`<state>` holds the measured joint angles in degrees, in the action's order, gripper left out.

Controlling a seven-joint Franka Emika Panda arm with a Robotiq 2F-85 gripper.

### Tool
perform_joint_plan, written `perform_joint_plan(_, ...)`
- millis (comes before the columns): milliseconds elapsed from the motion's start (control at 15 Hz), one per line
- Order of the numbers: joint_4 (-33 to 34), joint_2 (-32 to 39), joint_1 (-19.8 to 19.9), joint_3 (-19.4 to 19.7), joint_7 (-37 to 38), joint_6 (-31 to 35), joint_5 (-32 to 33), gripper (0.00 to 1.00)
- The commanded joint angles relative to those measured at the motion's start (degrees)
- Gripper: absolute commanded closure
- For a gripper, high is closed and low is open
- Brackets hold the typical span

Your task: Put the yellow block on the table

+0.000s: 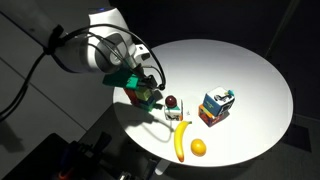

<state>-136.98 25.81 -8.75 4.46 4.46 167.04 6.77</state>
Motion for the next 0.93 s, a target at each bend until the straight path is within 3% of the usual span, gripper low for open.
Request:
perform_joint_plan(0, 1.74, 0.94, 0.23, 0.08, 0.43, -0.76, -0.11, 0.27)
perform_joint_plan(333, 1.93, 0.68, 0.42, -0.16, 0.05, -1.66, -0.21, 0.67)
perform_joint_plan(867, 0.67, -3.11, 1.29, -0.98, -0.73, -4.77, -0.51, 0.73)
